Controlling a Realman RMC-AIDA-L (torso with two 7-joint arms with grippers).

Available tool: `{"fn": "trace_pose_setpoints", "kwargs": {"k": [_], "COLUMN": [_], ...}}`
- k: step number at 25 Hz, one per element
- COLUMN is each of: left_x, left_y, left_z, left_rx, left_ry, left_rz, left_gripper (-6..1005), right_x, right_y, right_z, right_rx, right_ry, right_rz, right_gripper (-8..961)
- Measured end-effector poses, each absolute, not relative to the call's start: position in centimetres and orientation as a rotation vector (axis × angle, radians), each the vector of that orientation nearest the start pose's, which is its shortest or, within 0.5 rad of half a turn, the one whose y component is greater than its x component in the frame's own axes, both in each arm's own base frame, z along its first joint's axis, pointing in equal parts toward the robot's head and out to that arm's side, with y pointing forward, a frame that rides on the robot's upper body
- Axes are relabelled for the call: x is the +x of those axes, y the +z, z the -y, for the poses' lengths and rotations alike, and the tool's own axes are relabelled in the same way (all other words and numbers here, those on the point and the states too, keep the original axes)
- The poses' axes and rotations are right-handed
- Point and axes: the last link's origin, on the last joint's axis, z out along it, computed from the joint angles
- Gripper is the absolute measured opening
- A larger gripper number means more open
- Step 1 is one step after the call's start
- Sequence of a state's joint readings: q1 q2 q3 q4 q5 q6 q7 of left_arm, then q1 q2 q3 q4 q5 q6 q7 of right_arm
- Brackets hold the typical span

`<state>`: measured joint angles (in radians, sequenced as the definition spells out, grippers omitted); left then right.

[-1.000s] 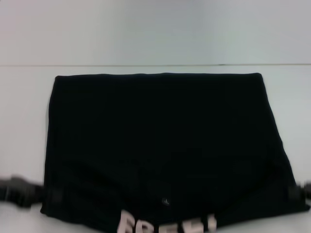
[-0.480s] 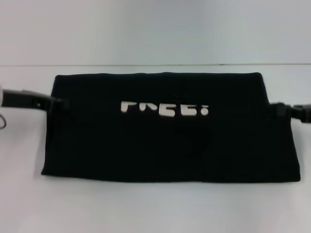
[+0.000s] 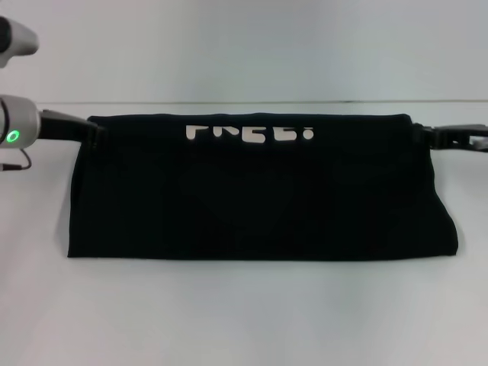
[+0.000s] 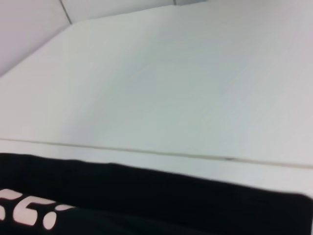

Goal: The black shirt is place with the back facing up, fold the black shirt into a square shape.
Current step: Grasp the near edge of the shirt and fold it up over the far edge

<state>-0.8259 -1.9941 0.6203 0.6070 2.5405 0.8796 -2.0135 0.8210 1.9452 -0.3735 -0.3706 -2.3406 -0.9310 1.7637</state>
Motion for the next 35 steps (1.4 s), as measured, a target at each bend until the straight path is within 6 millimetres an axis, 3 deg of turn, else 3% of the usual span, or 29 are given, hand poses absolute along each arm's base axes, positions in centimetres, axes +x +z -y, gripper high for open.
{"fn": "trace_pose_setpoints", "kwargs": {"k": [15, 35], "left_x": [-26.9, -26.8], "left_y": [5.5, 4.1], "left_z": [-47.8, -47.9], "left_rx": [-2.048, -2.001], "left_ry": [-0.057, -0.065], "left_rz": [0.892, 0.89], "left_gripper": [31, 32], "right_x": [26.7, 26.3], "right_y": [3.3, 2.7], "right_z": [-47.8, -48.0], "right_rx": [-2.037, -2.037], "right_ry": [0.316, 0.303], "right_rz": [-1.016, -1.005], "right_gripper": [43, 69]}}
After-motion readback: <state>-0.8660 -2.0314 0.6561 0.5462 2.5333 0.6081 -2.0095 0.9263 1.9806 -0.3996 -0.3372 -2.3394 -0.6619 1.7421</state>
